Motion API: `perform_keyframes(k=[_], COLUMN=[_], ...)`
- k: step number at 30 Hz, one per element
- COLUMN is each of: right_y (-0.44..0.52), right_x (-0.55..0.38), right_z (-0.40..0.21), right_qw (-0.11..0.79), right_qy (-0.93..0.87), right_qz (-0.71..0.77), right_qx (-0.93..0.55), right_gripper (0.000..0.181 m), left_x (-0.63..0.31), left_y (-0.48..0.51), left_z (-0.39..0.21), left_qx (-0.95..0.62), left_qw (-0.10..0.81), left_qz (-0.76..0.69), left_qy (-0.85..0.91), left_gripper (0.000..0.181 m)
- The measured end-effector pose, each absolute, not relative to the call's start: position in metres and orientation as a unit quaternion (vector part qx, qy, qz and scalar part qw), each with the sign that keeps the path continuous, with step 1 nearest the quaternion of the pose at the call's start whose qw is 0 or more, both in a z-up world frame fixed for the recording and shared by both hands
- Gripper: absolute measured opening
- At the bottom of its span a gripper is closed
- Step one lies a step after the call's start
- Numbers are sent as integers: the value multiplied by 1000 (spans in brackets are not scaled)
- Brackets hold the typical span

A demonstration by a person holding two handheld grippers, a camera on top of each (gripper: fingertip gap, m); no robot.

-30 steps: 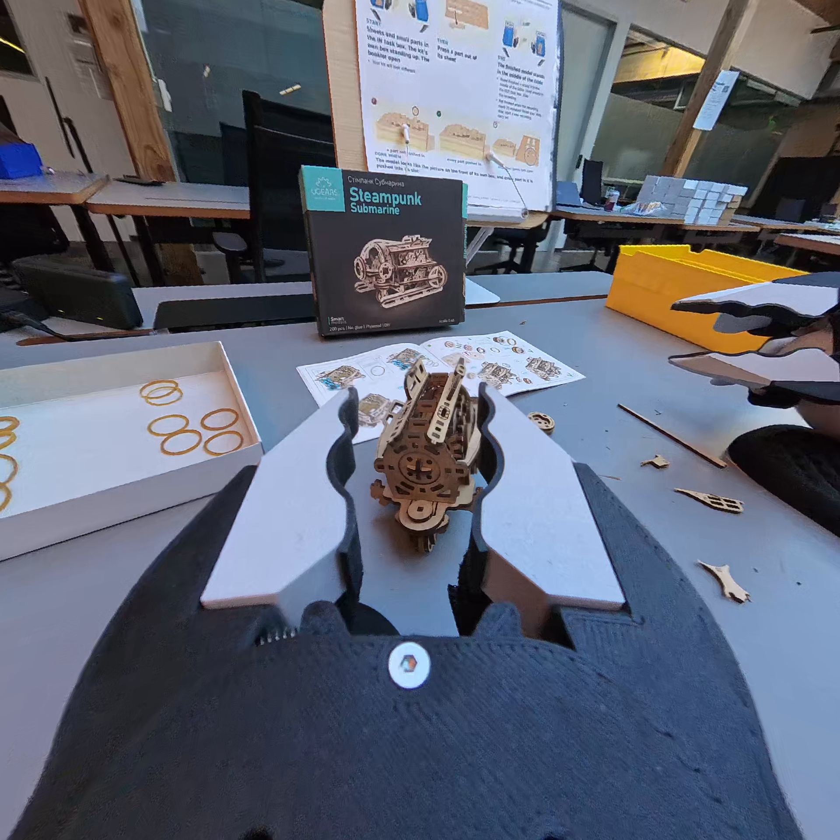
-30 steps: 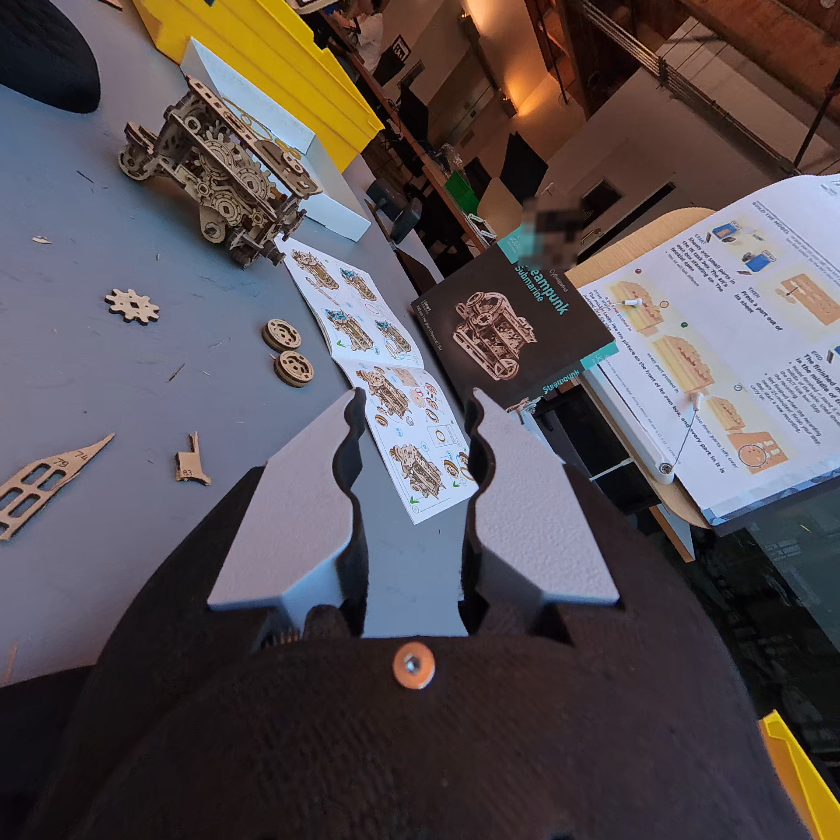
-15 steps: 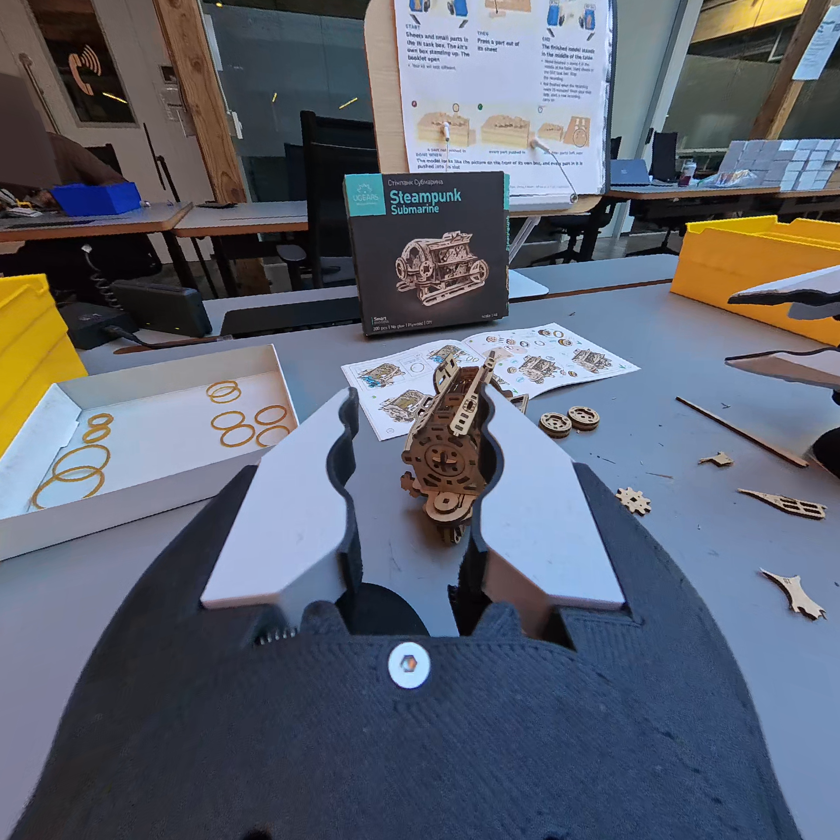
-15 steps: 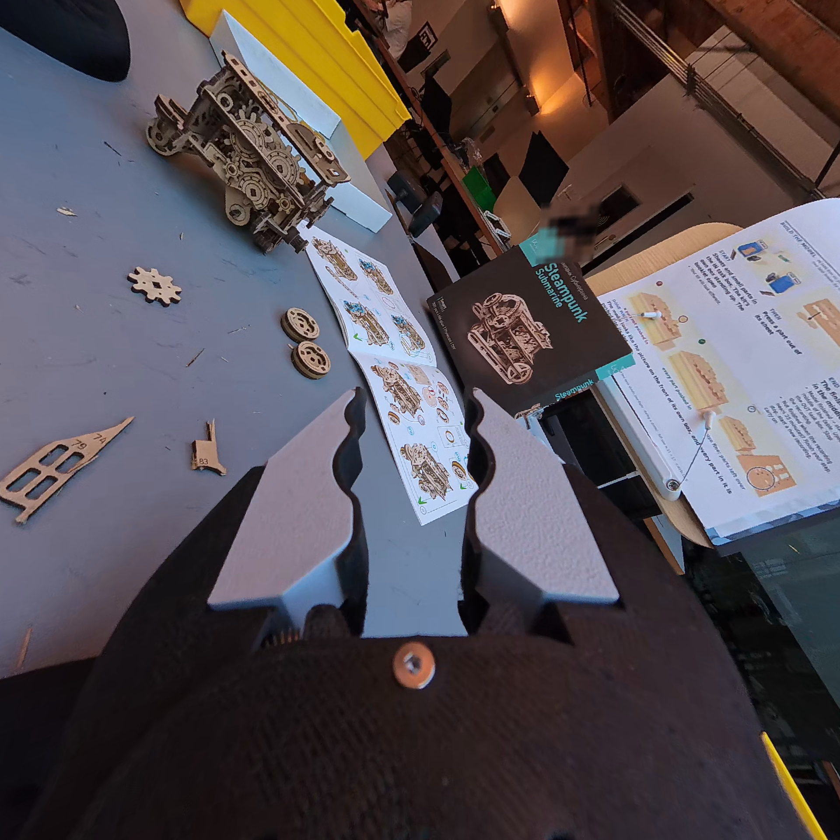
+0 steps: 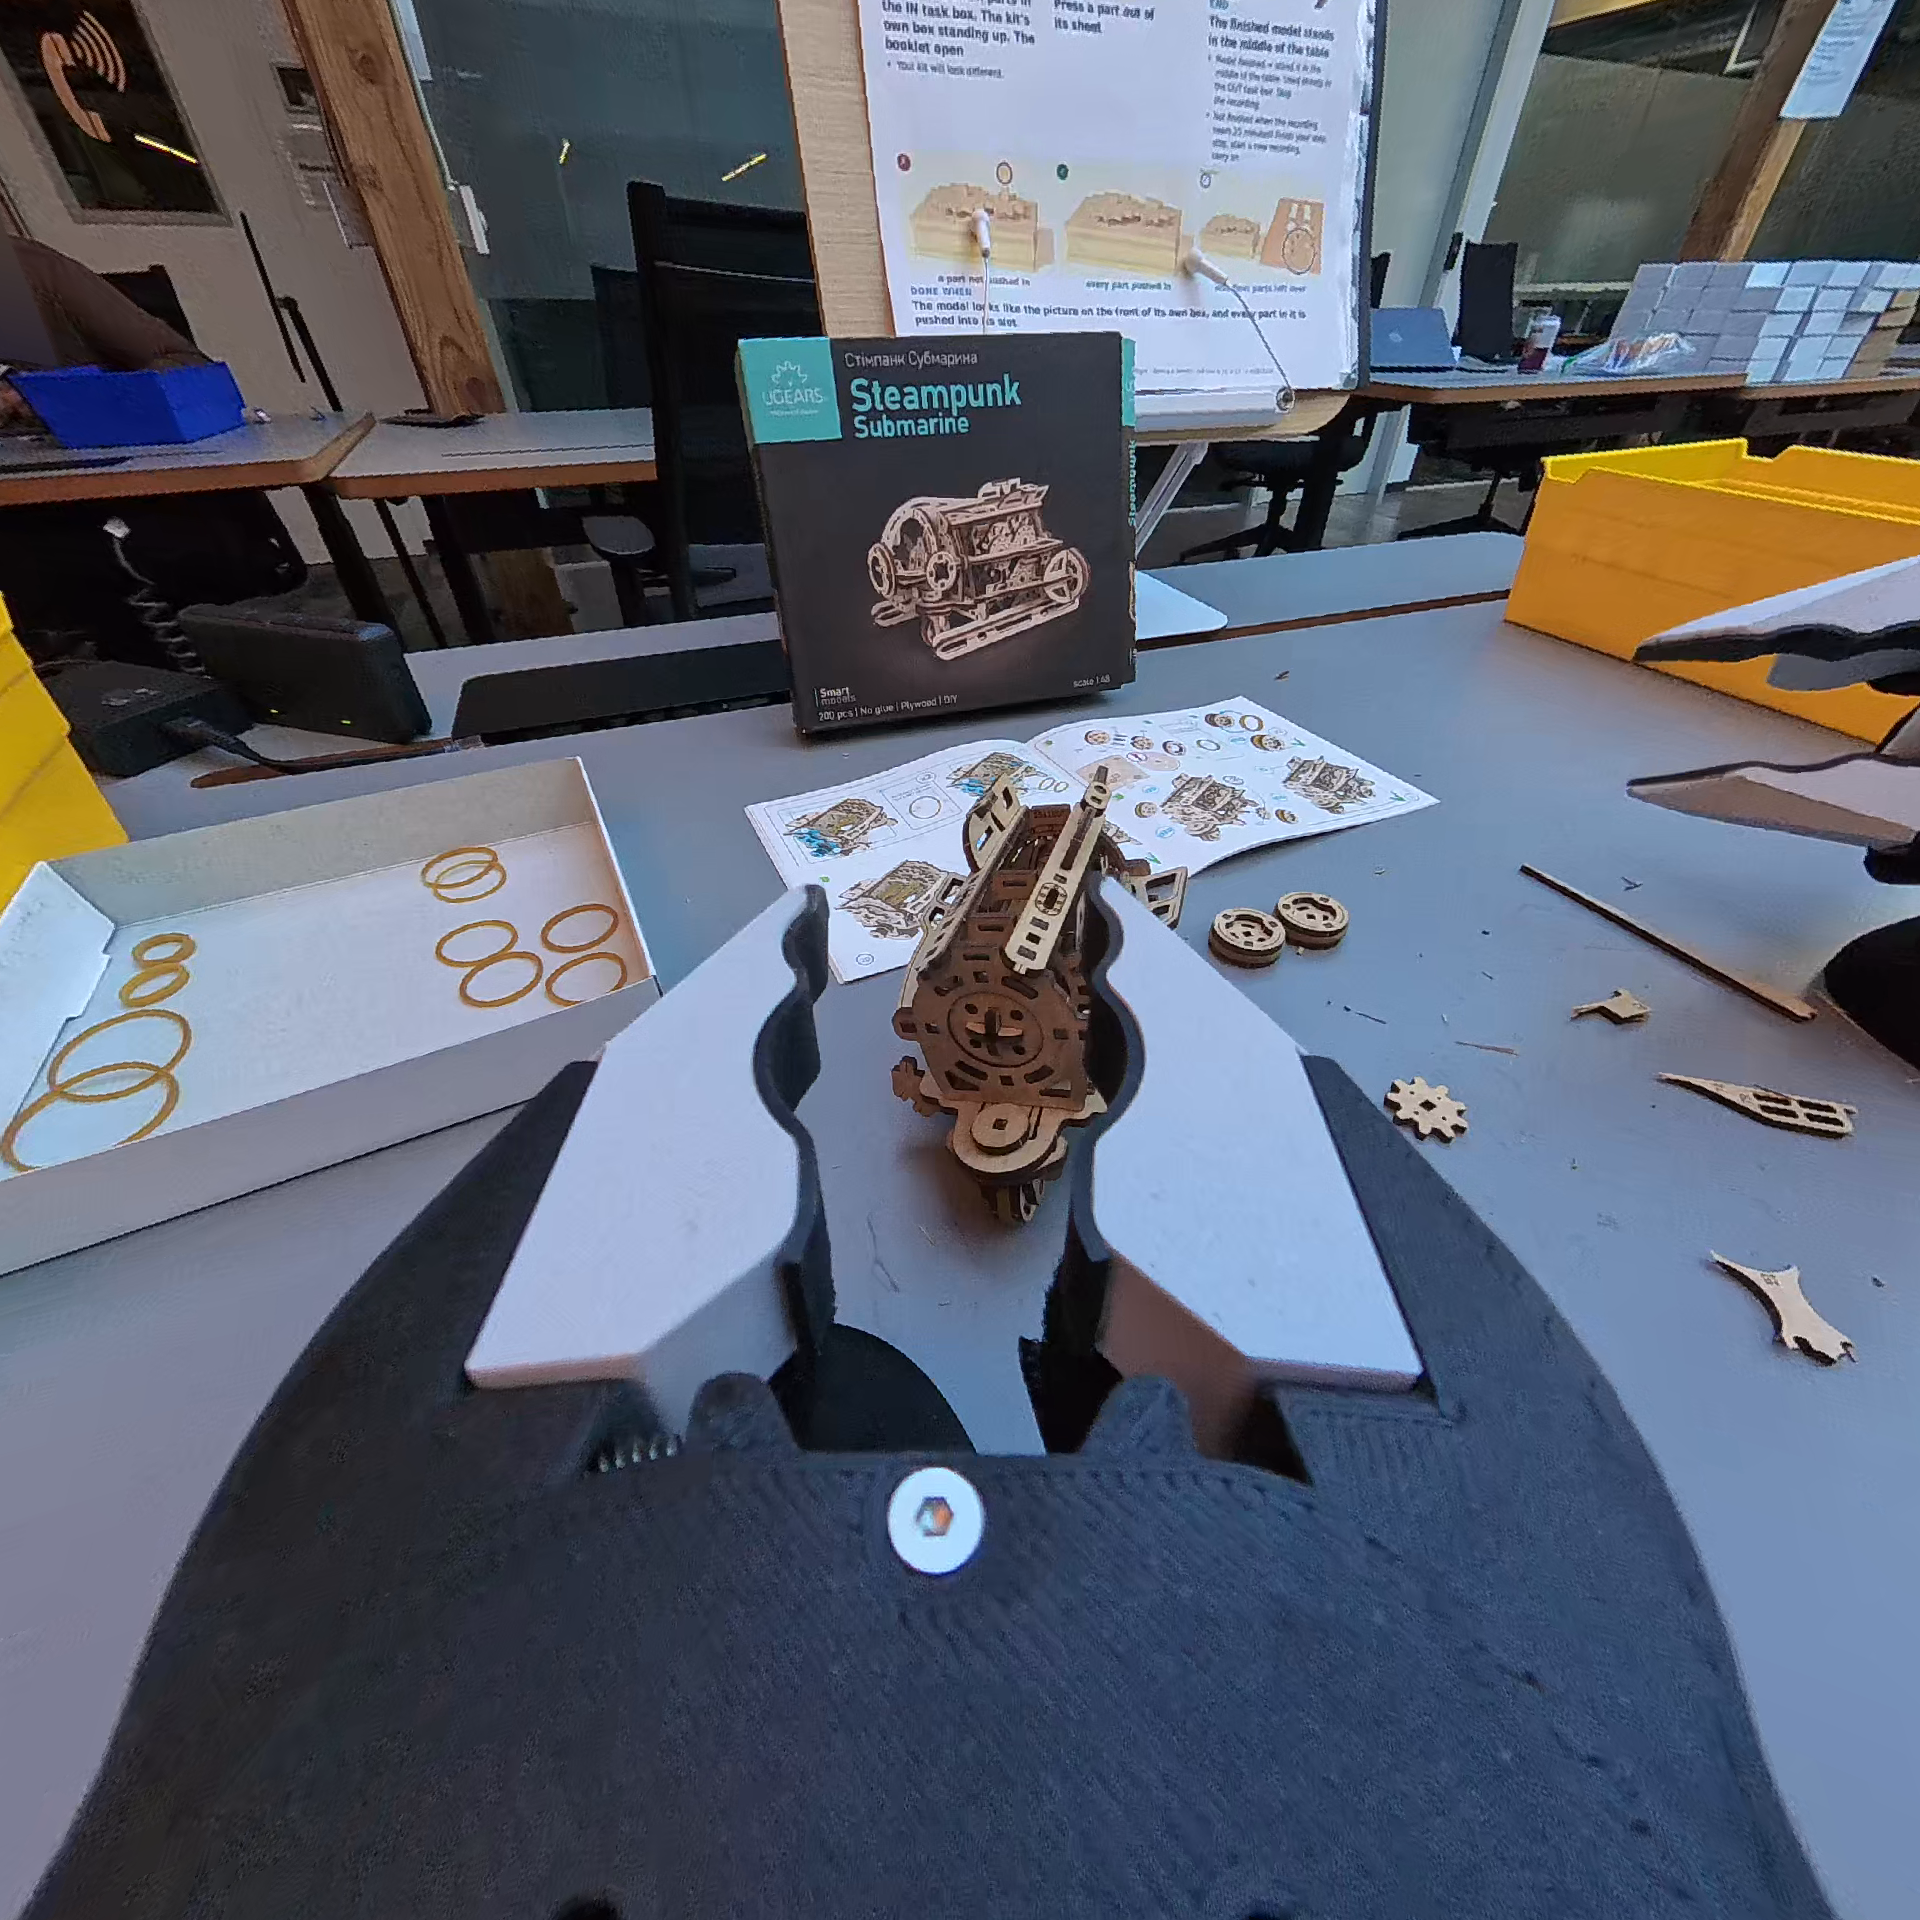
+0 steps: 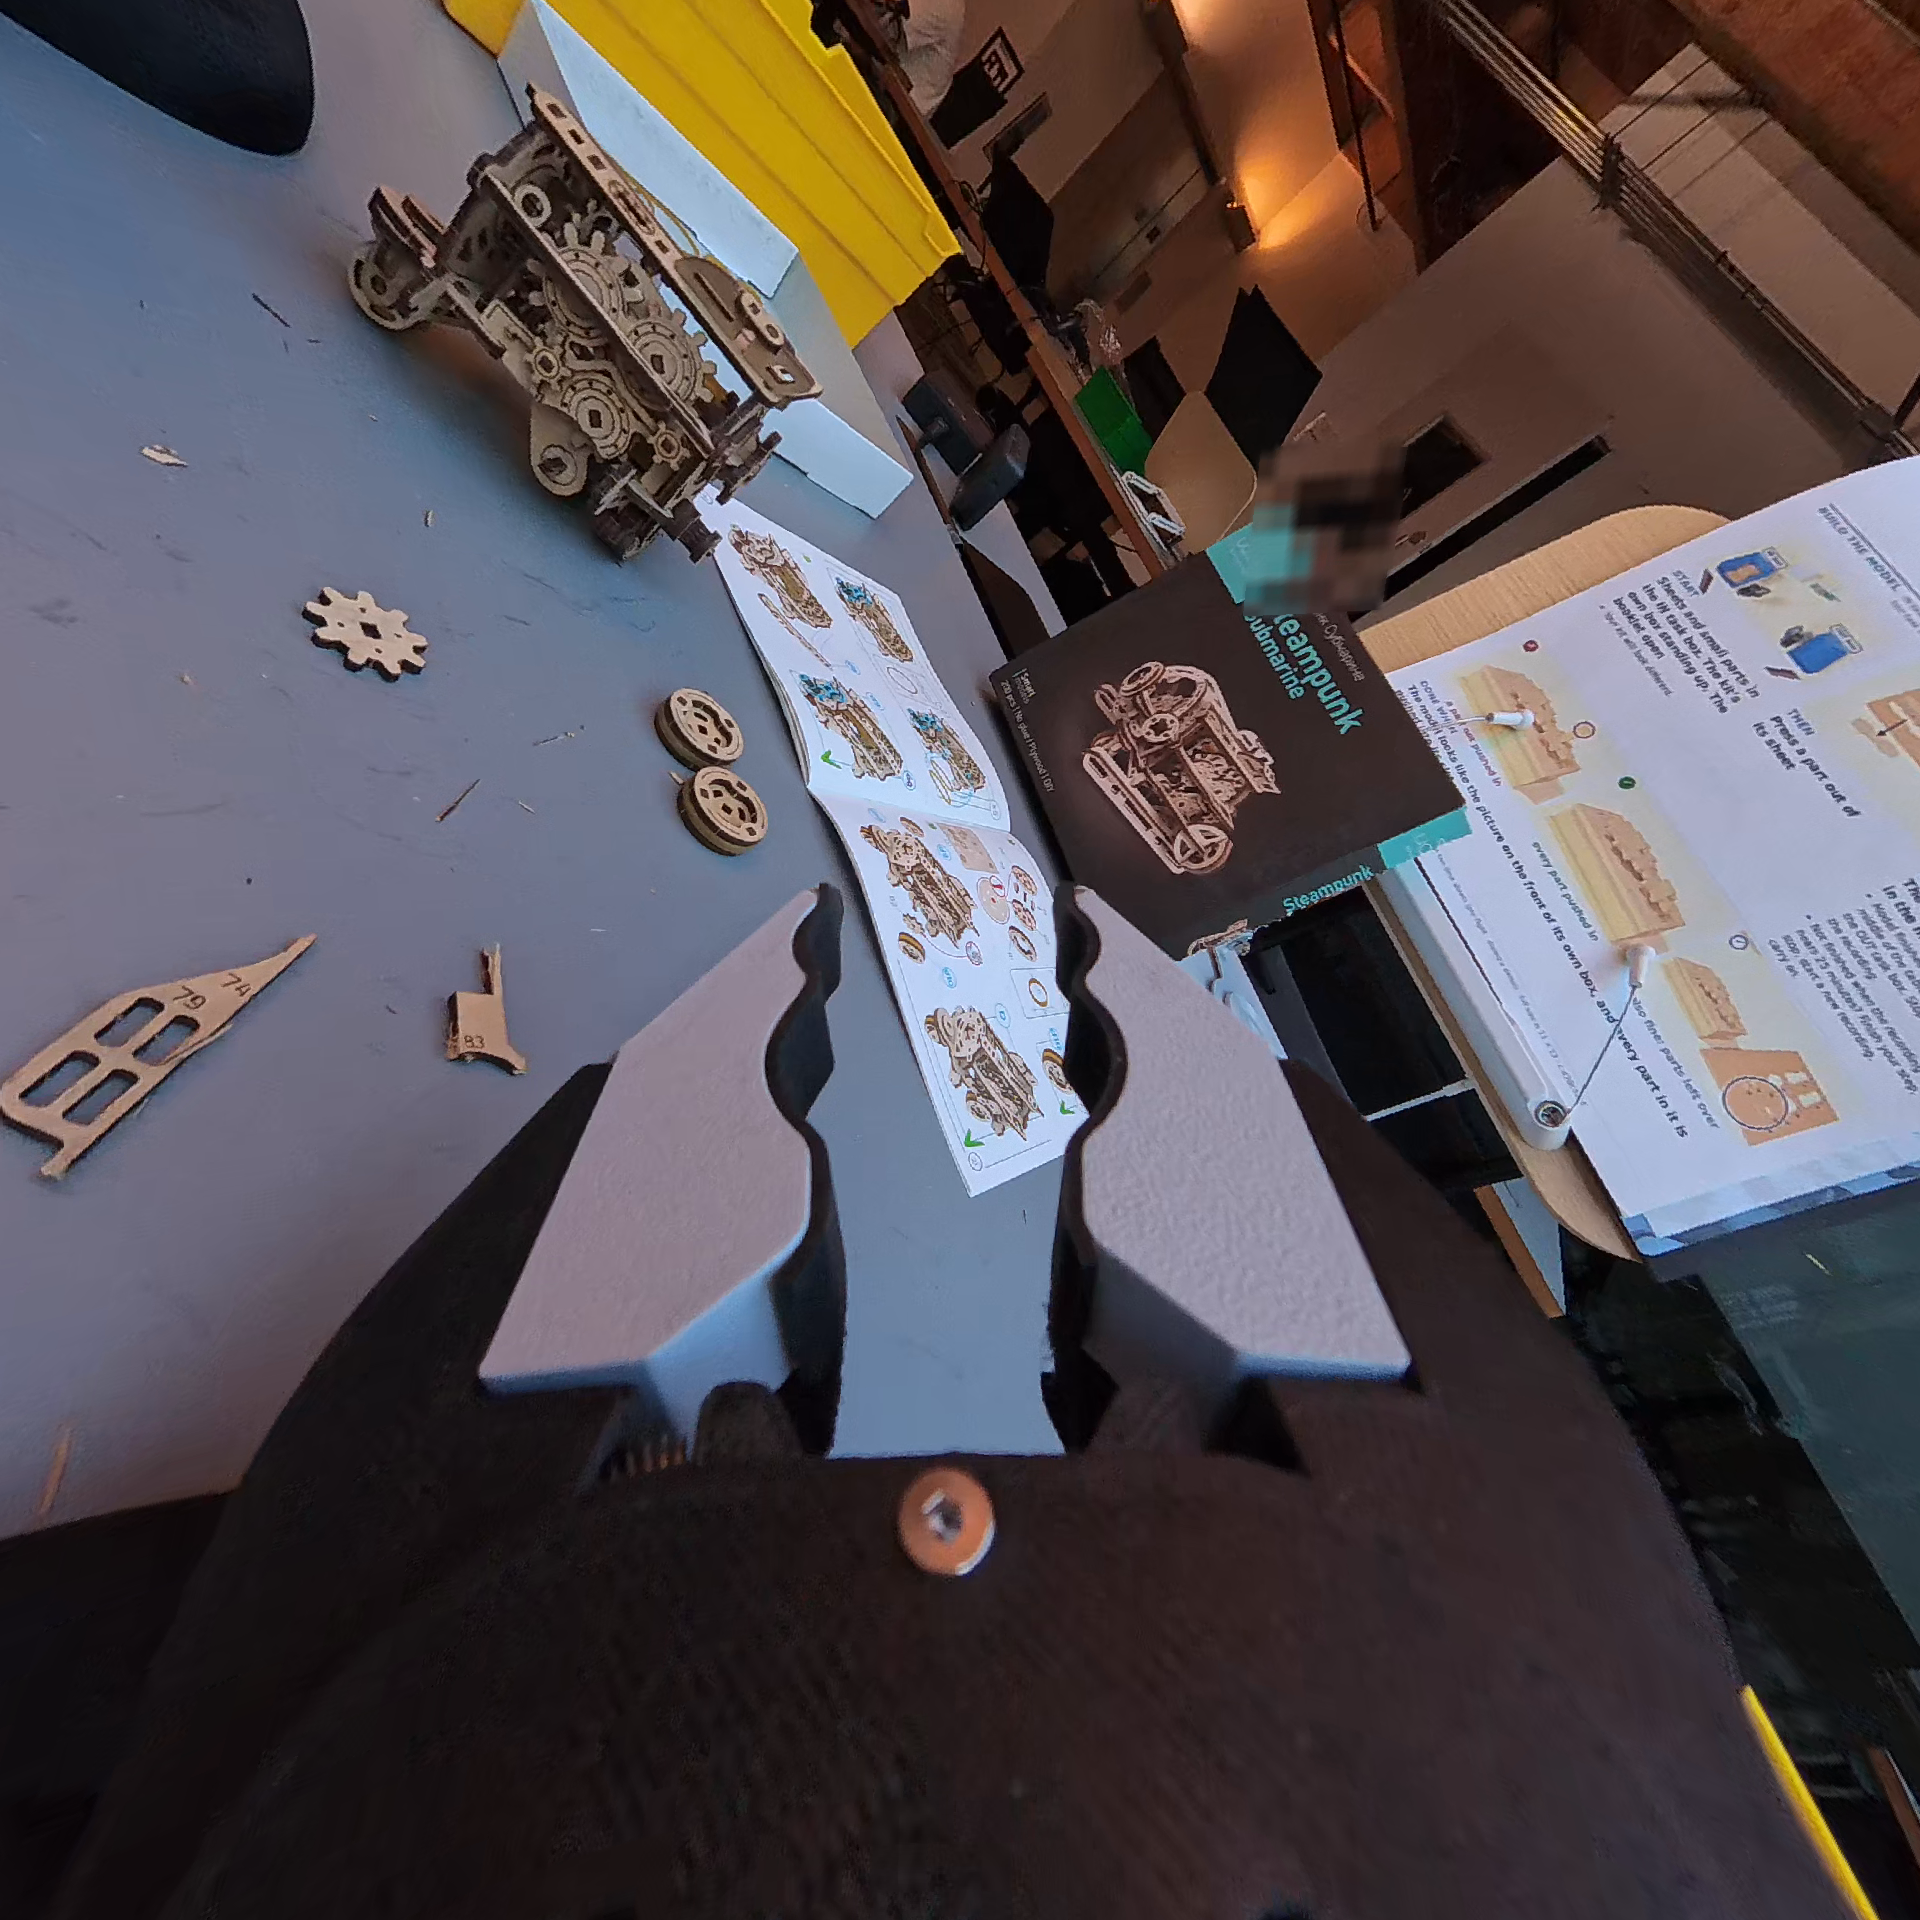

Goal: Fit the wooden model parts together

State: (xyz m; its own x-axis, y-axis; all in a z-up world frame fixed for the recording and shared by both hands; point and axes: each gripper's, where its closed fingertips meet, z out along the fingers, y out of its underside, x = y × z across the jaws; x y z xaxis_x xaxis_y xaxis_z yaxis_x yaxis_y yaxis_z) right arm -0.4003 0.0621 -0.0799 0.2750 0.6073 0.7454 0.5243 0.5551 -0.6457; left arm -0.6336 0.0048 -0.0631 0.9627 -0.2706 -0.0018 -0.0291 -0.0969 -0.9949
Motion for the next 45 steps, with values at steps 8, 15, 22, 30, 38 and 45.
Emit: perform_keyframes(k=[8,15,22,30,38,45], right_y=[61,63,63,62,71,81], right_x=[-402,-402,-402,-403,-398,-392], right_z=[-85,-86,-88,-90,-92,-91], right_qw=[636,634,630,627,623,626], right_qy=[-611,-610,-614,-618,-609,-595], right_qz=[27,28,25,25,19,3], right_qx=[-470,-474,-475,-474,-491,-504], right_gripper=[40,40,39,38,35,31], left_x=[-635,-634,-638,-643,-627,-636], left_y=[5,5,-1,-5,2,-3], left_z=[-61,-63,-63,-76,-60,-69], left_qx=[-732,-736,-757,-813,-810,-818], left_qw=[668,664,642,571,566,558], left_qz=[-93,-90,-94,-97,-140,-118], left_qy=[96,98,72,53,72,73], left_gripper=[49,49,47,41,37,33])
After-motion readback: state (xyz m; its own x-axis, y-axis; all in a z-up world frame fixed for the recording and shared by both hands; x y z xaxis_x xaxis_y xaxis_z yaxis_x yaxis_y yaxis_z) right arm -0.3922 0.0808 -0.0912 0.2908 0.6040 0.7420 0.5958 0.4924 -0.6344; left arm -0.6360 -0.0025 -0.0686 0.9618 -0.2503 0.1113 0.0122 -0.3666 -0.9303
